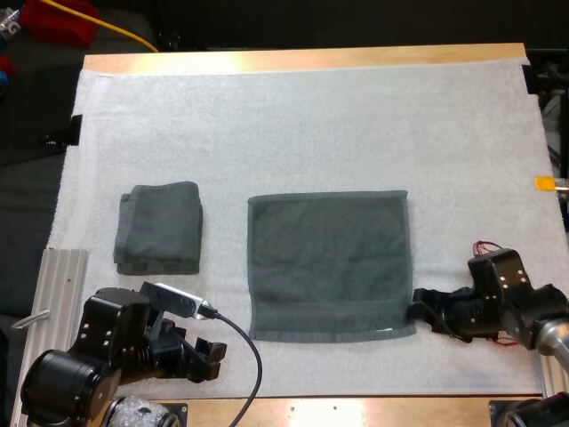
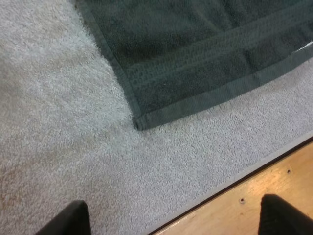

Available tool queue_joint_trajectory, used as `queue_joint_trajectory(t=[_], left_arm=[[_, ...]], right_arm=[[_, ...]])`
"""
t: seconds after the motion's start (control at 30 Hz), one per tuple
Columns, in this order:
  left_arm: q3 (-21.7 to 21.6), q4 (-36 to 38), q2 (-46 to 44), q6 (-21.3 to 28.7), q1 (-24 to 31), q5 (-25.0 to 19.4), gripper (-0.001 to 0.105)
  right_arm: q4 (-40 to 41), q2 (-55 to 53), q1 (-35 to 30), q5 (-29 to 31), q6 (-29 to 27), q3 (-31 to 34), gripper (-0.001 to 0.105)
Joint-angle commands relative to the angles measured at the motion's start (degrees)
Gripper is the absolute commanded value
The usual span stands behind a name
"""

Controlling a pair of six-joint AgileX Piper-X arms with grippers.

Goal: Pick towel from pile, fold and stack

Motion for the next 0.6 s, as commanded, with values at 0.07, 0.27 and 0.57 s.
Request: queue_joint_trajectory(t=[0.07, 0.27, 0.57], left_arm=[[-0.1, -0.2, -0.3, -0.5, -0.3, 0.4, 0.067], [-0.1, -0.4, -0.3, -0.5, -0.3, 0.4, 0.067], [-0.1, -2.0, -0.3, -0.5, -0.3, 0.4, 0.067]], right_arm=[[-0.4, 2.1, -0.1, -1.3, 0.1, -0.1, 0.054], [-2.7, 6.4, -0.1, -4.9, 0.1, -0.1, 0.054], [-4.5, 11.2, -0.1, -6.6, 1.0, -0.1, 0.054]])
